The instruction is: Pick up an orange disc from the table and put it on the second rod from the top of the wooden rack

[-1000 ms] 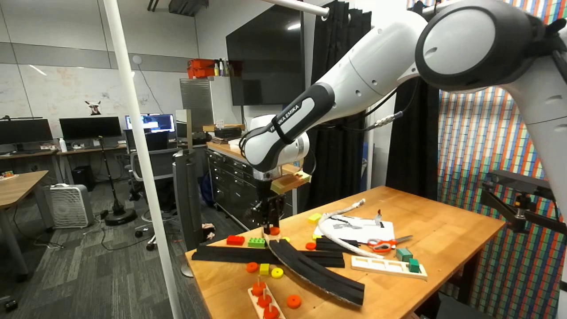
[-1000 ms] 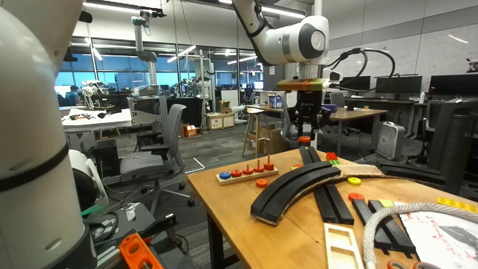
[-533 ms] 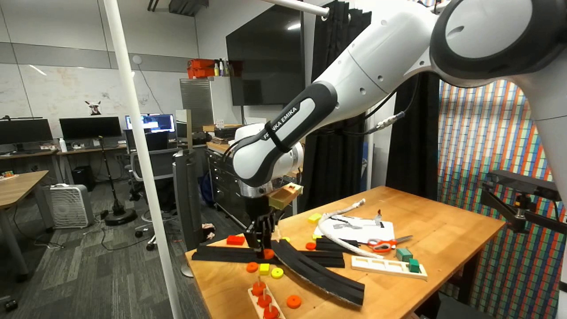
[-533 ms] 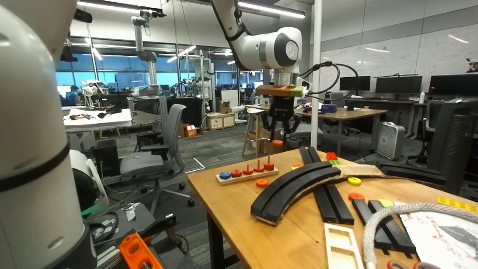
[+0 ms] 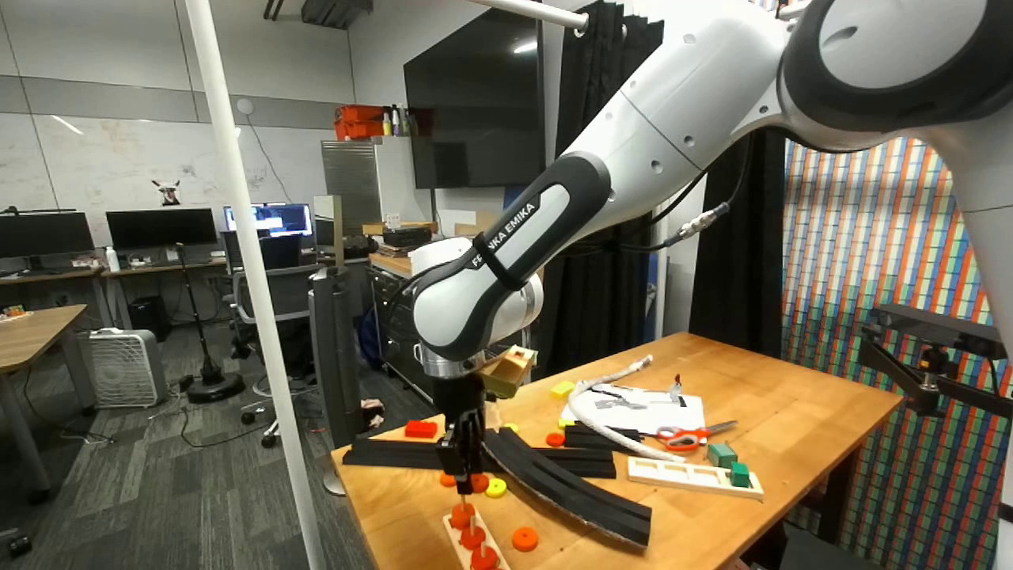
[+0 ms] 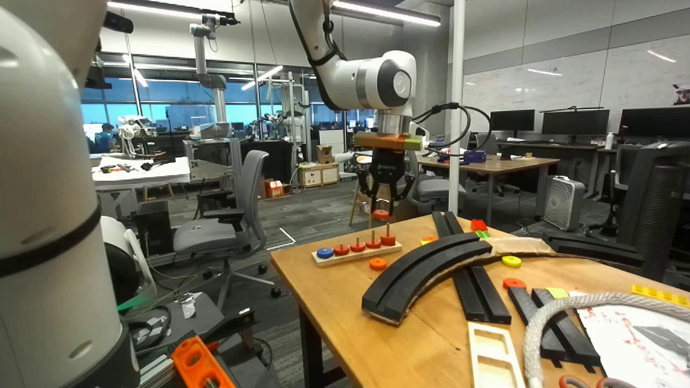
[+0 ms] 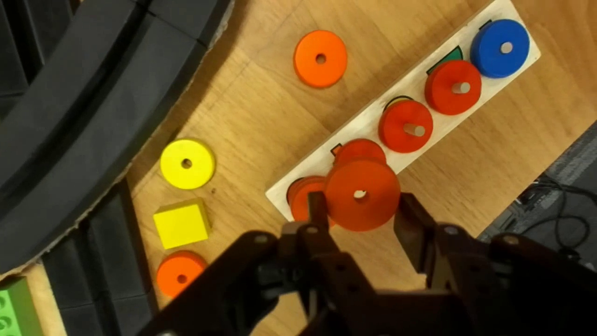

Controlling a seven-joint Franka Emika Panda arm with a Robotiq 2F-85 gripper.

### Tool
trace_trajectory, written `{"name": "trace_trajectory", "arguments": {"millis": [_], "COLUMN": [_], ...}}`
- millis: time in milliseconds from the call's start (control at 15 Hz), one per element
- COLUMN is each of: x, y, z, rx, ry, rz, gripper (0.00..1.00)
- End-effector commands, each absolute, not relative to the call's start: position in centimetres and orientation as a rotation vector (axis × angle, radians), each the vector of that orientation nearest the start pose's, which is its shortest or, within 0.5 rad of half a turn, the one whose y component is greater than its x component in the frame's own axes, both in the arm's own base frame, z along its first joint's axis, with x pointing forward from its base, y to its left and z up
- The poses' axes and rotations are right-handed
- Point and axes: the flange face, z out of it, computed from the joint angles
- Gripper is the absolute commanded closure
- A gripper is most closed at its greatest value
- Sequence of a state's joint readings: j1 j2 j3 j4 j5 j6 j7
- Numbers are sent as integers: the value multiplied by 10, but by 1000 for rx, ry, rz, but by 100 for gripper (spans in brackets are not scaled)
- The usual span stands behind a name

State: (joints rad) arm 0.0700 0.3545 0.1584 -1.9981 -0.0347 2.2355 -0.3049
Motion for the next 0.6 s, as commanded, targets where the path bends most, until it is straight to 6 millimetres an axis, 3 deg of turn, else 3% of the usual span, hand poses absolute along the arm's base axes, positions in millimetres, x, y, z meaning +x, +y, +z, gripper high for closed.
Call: {"name": "trace_trajectory", "arguments": {"millis": [0,533], "x": [564,553], "y": [143,158], "z": [279,265], "rx": [-2961,-2924], "ry": [-931,-1004], "rz": [126,120], "gripper": [78,78]}}
